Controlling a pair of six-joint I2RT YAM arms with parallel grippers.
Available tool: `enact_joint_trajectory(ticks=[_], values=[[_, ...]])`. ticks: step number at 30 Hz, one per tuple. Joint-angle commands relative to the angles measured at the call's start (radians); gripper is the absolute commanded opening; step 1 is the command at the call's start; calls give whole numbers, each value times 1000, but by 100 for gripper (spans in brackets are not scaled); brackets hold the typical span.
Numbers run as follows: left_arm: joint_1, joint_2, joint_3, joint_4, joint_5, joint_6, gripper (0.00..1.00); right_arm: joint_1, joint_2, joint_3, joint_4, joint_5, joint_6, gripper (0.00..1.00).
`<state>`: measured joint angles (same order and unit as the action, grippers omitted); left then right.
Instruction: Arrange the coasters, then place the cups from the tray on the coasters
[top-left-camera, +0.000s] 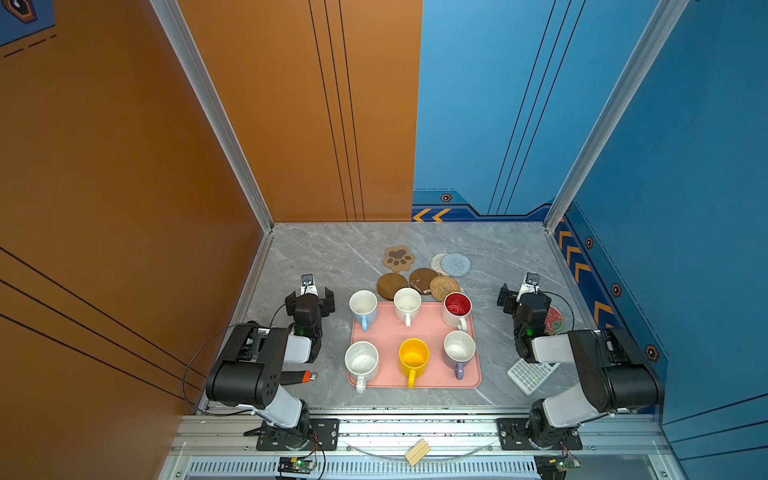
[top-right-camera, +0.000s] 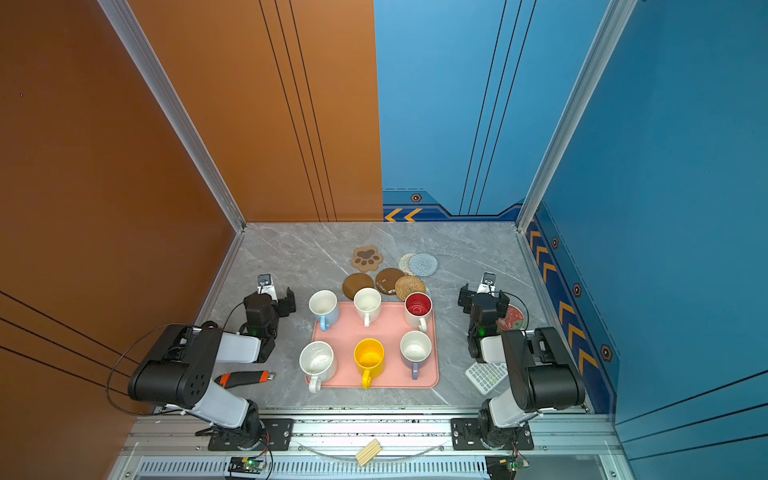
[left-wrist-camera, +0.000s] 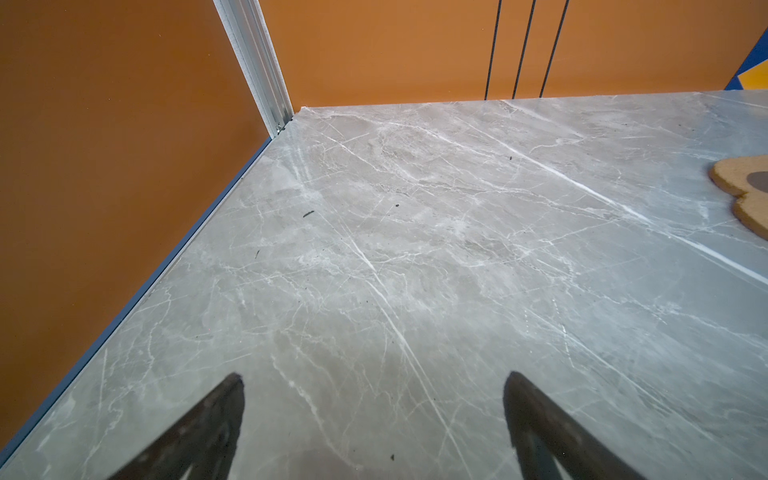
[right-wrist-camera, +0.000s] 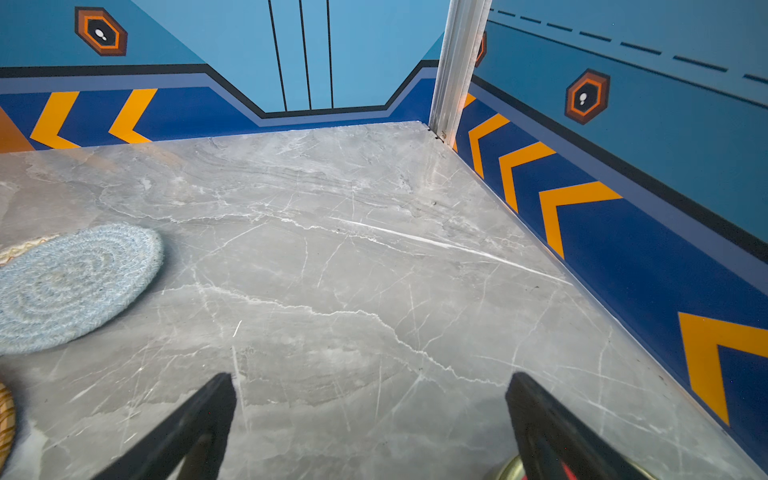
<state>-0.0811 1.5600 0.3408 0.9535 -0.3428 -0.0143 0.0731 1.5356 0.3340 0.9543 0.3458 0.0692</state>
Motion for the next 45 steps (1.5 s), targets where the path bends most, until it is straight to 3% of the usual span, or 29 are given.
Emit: enact_joint_trajectory(ticks=[1, 5, 7, 10, 12, 16, 23, 27, 35, 45], values=[[12, 7, 23, 11, 24, 12, 98, 1, 14, 13, 11, 12, 18, 100], [10, -27, 34, -49, -43, -14, 98, 6, -35, 33, -60, -26, -5, 100], [6, -34, 48, -64, -10, 7, 100, 8, -100, 63, -169, -8, -4, 99], [-37, -93, 149, -290, -102, 37, 99, 8, -210, 116, -341, -3, 2, 99], [-40, -135, 233, -449, -96, 45, 100, 8, -272, 159, -454, -9, 2, 99], [-56, -183, 345, -606, -84, 94, 98, 7, -348, 264, -687, -40, 24, 100], [-57, -185, 580, -1015, 33, -7, 93, 12, -342, 451, -1021, -189, 78, 100], [-59, -144, 718, -1226, 171, -58, 88, 25, -317, 543, -1155, -237, 104, 100], [-53, -147, 758, -1274, 327, -209, 79, 51, -311, 661, -1315, -285, 151, 99], [-28, -264, 716, -1287, 416, -309, 81, 53, -195, 904, -1590, -436, 207, 93]])
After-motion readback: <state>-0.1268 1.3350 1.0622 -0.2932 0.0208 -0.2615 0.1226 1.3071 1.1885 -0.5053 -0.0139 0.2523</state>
